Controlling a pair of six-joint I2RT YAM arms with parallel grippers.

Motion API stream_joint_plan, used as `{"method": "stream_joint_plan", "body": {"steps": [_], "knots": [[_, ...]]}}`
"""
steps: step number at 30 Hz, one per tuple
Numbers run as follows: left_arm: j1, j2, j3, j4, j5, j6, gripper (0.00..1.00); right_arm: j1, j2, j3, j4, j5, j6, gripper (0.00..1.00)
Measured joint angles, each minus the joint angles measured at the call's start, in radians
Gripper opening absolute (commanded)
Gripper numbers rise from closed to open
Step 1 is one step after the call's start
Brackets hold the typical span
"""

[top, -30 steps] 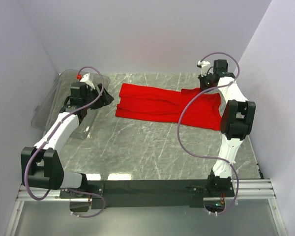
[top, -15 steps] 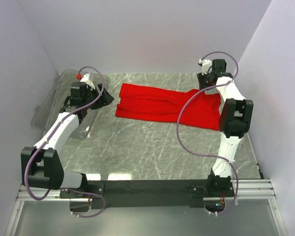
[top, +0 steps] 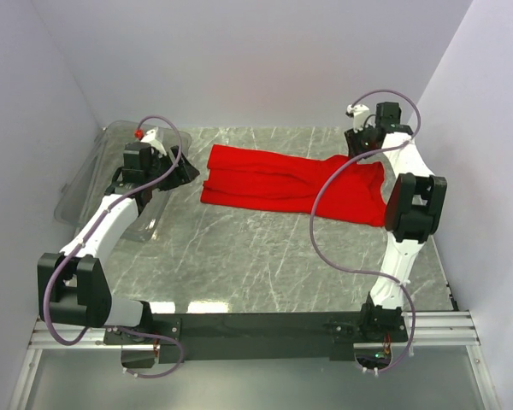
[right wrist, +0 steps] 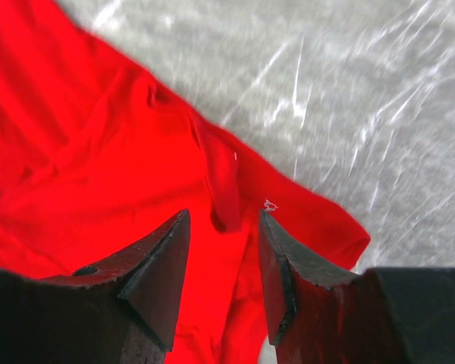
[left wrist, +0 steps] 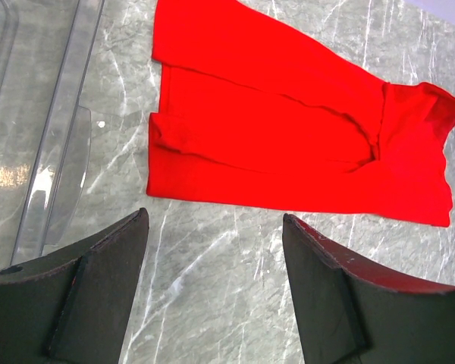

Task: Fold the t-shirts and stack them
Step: Fold the tshirt

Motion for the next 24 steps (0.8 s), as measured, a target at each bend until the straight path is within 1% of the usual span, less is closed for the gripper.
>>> {"method": "stream_joint_plan", "body": {"steps": [5,11,13,16,19,20,21,22,24], "knots": [[0.0,0.004,0.0,0.0,0.002,0.0,0.77,-0.035,0.0,-0.002,-0.079,-0.024,-0.074,0.49],[0.0,0.014,0.0,0.0,0.006,0.0,0.77,-0.044,0.027,0.012,-0.096,-0.026,-0.105,0.48],[0.0,0.014,0.0,0.0,0.008,0.0,0.77,-0.043,0.069,0.056,-0.109,-0.029,-0.105,0.47],[0.0,0.014,0.0,0.0,0.008,0.0,0.77,-0.039,0.128,0.113,-0.127,-0.041,-0.105,0.41],[0.0,0.014,0.0,0.0,0.007,0.0,0.77,-0.036,0.154,0.123,-0.136,-0.045,-0.104,0.24],[0.0,0.014,0.0,0.0,0.008,0.0,0.77,-0.035,0.158,0.123,-0.138,-0.044,-0.099,0.12],[0.0,0.014,0.0,0.0,0.007,0.0,0.77,-0.035,0.16,0.123,-0.138,-0.043,-0.101,0.05],[0.0,0.014,0.0,0.0,0.008,0.0,0.77,-0.034,0.161,0.123,-0.14,-0.044,-0.098,0.0],[0.0,0.014,0.0,0.0,0.008,0.0,0.77,-0.033,0.161,0.123,-0.138,-0.043,-0.087,0.0]]}}
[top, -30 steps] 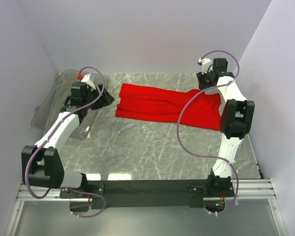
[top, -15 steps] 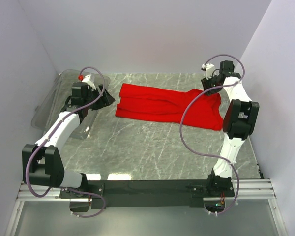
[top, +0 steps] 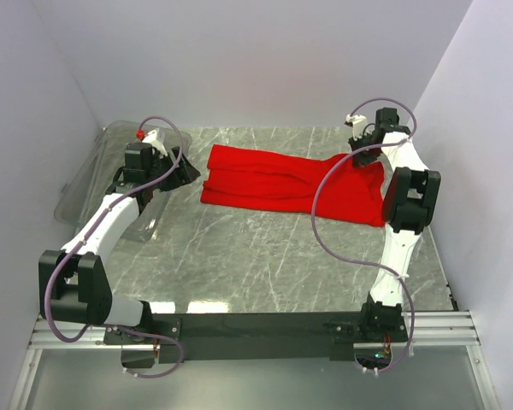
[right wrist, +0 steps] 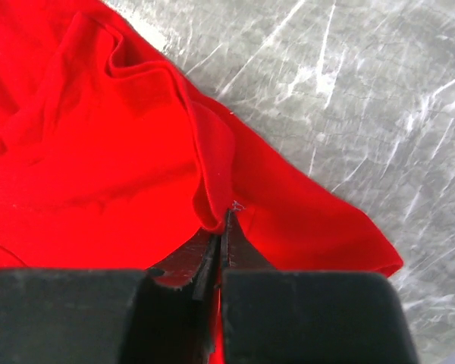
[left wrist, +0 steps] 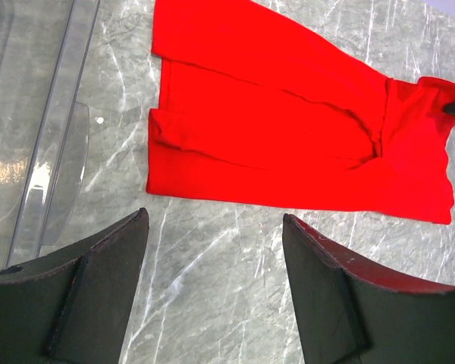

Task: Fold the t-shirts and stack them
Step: Fold the tshirt

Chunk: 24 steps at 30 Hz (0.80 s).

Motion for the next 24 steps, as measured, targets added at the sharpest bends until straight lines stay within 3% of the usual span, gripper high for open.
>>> {"method": "stream_joint_plan", "body": {"steps": [7,10,14,17,24], "knots": [[0.0,0.0,0.0,0.0,0.0,0.0,0.77,0.0,0.0,0.015,0.028,0.046,0.055,0.0],[0.0,0.001,0.0,0.0,0.0,0.0,0.77,0.0,0.001,0.055,0.034,0.085,0.087,0.11],[0.0,0.001,0.0,0.0,0.0,0.0,0.76,0.001,0.001,0.079,0.08,0.153,0.13,0.36],[0.0,0.001,0.0,0.0,0.001,0.0,0.76,0.002,0.006,0.079,0.095,0.181,0.154,0.48],[0.0,0.006,0.013,-0.007,0.001,0.0,0.76,0.002,0.016,0.079,0.102,0.179,0.167,0.46]]}}
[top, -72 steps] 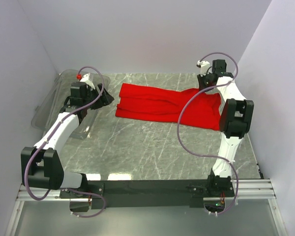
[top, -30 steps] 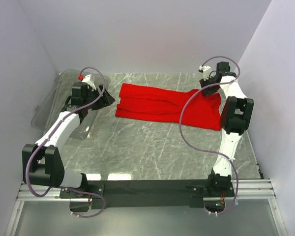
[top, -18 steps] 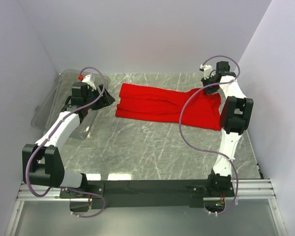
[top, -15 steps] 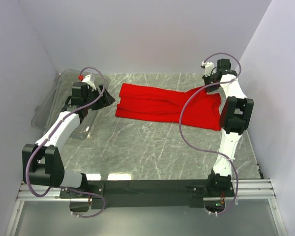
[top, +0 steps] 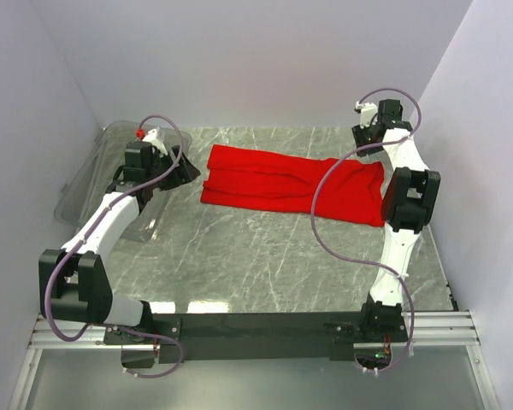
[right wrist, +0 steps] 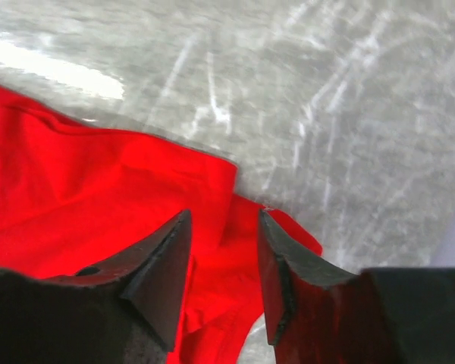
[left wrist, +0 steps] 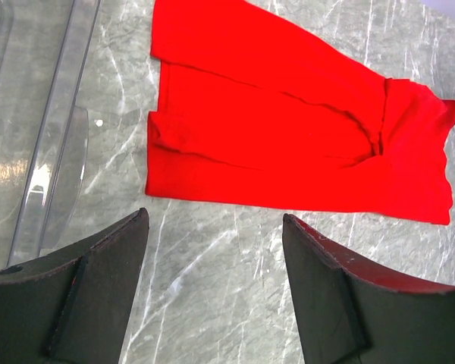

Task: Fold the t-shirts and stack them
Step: Fold the tshirt

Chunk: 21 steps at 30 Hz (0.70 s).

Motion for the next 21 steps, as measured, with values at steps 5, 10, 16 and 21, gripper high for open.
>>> {"method": "stream_joint_plan", "body": {"steps": [5,10,16,21], "knots": [[0.0,0.001,0.003,0.0,0.001,0.0,0.77,-0.002,-0.006,-0.011,-0.013,-0.103,-0.031,0.35],[0.0,0.01,0.003,0.0,0.013,0.0,0.76,-0.002,-0.012,-0.048,-0.089,-0.22,-0.092,0.32],[-0.002,0.055,0.008,-0.006,0.038,0.003,0.76,-0.002,-0.135,-0.27,-0.106,-0.299,-0.135,0.32],[-0.035,0.145,0.064,-0.043,0.024,0.01,0.72,-0.002,-0.262,-0.375,-0.101,-0.344,-0.138,0.32]]}}
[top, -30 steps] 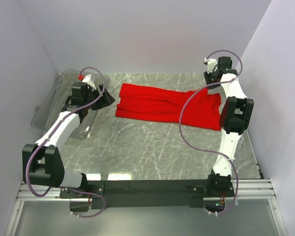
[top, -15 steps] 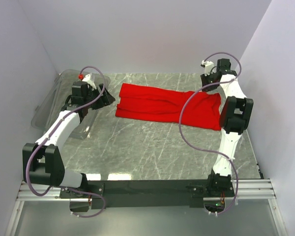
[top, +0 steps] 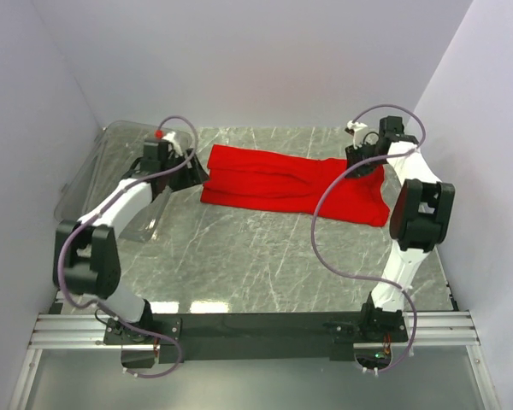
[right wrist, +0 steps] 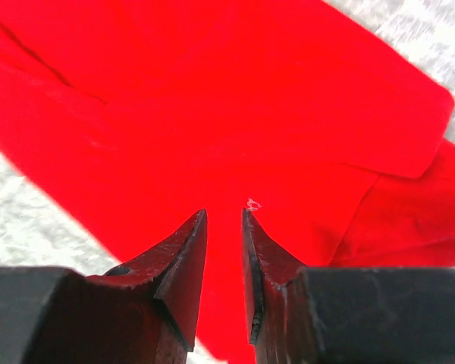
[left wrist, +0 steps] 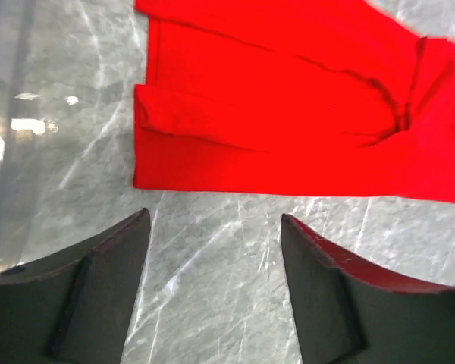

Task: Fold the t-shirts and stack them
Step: Fold the tshirt

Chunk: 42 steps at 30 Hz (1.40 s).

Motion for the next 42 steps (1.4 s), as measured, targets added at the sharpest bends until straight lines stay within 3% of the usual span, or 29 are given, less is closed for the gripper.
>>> {"method": "stream_joint_plan", "body": {"steps": [11,19,32,42], "knots": [[-0.146,0.287,0.211,-0.092,-0.194,-0.032,0.63,-0.003,-0.132,-0.128,0.039,-0.06,0.017,0.33],[-0.174,0.32,0.219,-0.148,-0.345,-0.114,0.62,-0.019,-0.156,-0.16,0.048,-0.079,0.031,0.32],[-0.174,0.465,0.344,-0.166,-0.468,-0.212,0.54,-0.026,-0.181,-0.203,0.055,-0.089,0.035,0.33],[-0.174,0.511,0.414,-0.171,-0.497,-0.217,0.25,-0.039,-0.187,-0.214,0.056,-0.097,0.035,0.32]]}}
